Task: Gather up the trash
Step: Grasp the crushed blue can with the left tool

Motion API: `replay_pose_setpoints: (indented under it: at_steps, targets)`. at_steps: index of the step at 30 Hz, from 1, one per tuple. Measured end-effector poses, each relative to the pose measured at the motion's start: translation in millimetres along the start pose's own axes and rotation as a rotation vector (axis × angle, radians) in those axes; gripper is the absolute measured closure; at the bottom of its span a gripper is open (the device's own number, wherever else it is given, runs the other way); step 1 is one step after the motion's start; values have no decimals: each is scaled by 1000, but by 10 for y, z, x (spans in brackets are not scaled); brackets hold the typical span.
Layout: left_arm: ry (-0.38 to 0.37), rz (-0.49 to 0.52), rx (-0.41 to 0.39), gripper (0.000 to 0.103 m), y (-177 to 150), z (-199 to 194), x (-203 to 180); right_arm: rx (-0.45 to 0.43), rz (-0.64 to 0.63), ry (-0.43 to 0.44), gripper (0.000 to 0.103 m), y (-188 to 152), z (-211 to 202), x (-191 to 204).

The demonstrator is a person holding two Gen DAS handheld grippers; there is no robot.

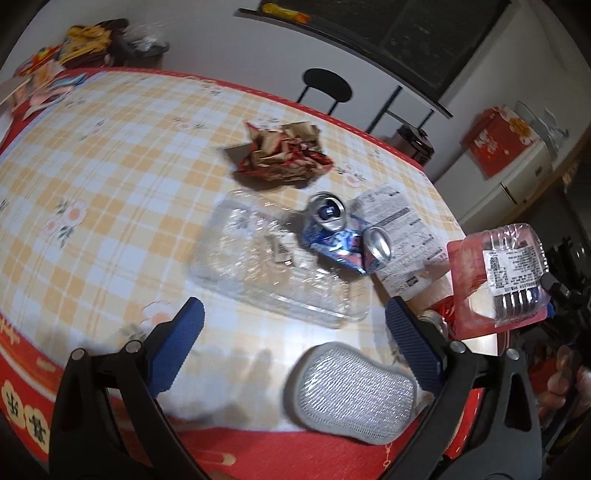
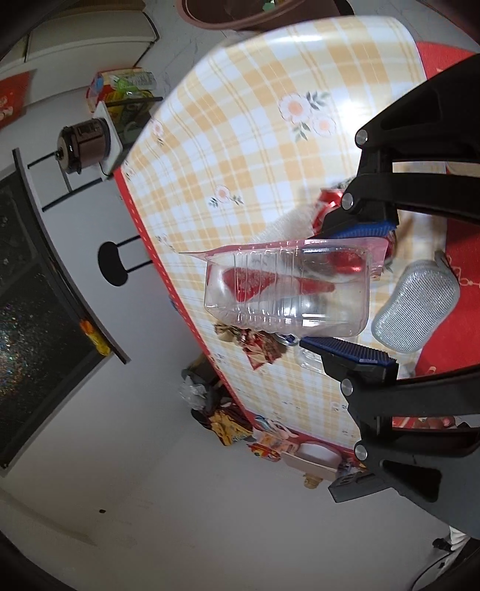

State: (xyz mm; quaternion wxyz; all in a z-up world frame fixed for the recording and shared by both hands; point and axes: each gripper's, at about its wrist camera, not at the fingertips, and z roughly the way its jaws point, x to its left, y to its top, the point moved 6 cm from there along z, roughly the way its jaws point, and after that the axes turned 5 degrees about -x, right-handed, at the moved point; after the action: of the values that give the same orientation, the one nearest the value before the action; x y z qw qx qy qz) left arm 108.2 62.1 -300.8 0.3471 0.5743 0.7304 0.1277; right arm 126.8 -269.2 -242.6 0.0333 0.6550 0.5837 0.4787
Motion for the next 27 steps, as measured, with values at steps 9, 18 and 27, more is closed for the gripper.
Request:
replay_pose_setpoints:
  at_steps: [9, 18, 27]
  targets:
    - [14, 176, -21, 7, 367, 693, -288, -13, 2, -22, 57, 120, -79, -158]
    - [66, 206, 54, 16, 586, 1419, -300, -3, 8, -43, 57, 157, -69, -251]
    - [82, 274, 72, 21, 619, 1666, -413, -3, 19, -63, 57, 202, -50, -331]
